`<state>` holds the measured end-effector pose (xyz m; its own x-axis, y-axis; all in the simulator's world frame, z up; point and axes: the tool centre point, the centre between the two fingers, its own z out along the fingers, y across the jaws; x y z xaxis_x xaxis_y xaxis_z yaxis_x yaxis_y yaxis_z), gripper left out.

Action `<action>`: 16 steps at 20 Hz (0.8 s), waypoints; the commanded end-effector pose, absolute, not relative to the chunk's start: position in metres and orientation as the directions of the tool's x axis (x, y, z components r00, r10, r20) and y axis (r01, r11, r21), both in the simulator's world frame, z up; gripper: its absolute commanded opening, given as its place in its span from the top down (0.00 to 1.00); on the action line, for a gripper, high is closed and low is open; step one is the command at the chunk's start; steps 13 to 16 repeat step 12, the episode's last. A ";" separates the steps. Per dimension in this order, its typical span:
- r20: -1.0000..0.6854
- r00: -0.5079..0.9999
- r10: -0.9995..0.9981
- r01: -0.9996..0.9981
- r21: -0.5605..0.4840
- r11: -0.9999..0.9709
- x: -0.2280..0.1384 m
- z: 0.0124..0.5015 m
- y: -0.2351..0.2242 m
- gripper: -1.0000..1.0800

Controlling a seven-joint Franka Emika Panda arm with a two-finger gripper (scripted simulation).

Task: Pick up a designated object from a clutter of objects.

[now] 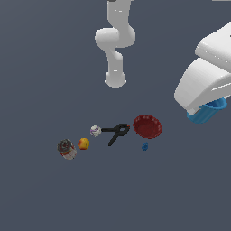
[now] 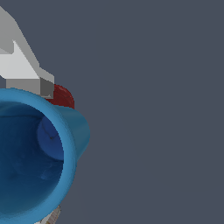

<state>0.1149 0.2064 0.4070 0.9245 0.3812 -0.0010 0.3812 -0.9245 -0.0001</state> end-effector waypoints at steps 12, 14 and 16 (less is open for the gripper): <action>0.000 0.924 0.381 0.381 0.000 -0.924 0.124 0.420 0.215 1.00; 0.000 0.924 0.381 0.381 0.000 -0.924 0.124 0.420 0.215 1.00; 0.000 0.924 0.381 0.381 0.000 -0.924 0.124 0.420 0.215 1.00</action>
